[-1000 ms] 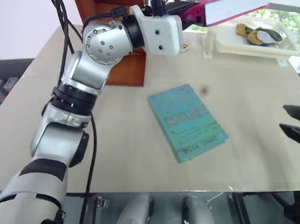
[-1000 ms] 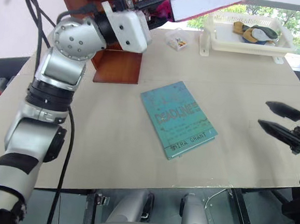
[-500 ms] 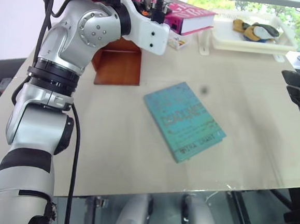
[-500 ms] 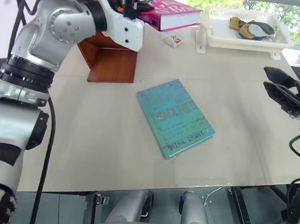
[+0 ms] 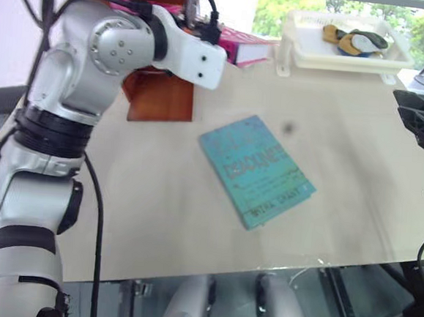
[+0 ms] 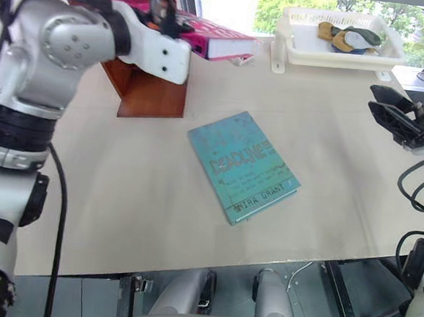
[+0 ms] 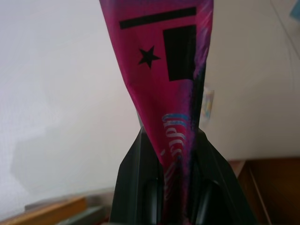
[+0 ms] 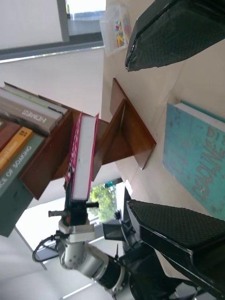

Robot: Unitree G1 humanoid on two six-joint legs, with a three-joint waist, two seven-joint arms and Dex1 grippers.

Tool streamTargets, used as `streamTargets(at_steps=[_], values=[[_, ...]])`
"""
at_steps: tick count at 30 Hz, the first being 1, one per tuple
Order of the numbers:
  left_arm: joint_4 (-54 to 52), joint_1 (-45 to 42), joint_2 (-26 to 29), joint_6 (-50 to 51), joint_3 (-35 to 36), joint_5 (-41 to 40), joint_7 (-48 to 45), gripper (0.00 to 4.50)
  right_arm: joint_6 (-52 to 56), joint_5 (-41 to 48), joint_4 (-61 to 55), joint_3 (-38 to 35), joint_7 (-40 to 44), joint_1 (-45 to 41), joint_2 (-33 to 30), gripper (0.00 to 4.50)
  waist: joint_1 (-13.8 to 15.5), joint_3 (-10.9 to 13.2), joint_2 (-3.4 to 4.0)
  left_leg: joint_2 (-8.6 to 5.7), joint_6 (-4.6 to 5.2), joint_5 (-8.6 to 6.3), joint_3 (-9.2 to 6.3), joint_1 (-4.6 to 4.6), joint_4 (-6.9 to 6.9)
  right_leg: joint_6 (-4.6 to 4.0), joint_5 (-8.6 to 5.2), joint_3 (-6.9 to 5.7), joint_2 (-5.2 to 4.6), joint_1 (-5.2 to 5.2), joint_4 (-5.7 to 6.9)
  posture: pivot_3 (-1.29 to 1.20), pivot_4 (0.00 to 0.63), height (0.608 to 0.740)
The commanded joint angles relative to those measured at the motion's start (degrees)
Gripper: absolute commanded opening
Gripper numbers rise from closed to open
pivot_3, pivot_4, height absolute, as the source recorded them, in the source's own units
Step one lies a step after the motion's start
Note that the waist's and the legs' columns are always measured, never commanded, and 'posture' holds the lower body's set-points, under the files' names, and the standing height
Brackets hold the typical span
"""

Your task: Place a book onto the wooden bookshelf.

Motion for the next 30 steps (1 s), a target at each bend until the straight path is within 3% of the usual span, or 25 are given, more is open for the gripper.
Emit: streamTargets(at_steps=[1,11,30], values=[[-3.9,1.7,2.3,4.8,2.0,2.0,-2.6,0.14,-2.0,-0.6,2.3,0.8,4.0,-3.3,-0.9,4.5,0.0,0.0,0.03,0.0,0.04,-0.03,0.0,0.0,0.01,0.0,0.0,-0.01,0.0,0.0,0.02,0.0,0.15,0.74],[-10.0,6.3,2.2,19.5,3.0,6.7,-5.4,0.14,-4.7,-1.0,7.1,4.3,4.0,-7.8,0.6,4.5,0.1,0.0,0.03,0.0,-0.06,0.04,-0.01,-0.01,0.1,0.0,0.0,-0.01,0.01,0.01,0.11,0.0,0.15,0.74],[-0.7,3.0,0.1,22.8,-0.9,11.2,-5.7,0.14,-5.7,0.5,7.1,6.3,4.0,-9.0,0.2,4.5,-1.4,-0.1,0.1,0.03,0.06,-0.03,0.11,0.5,0.04,0.0,0.0,0.17,0.05,0.27,0.22,0.0,0.15,0.74]])
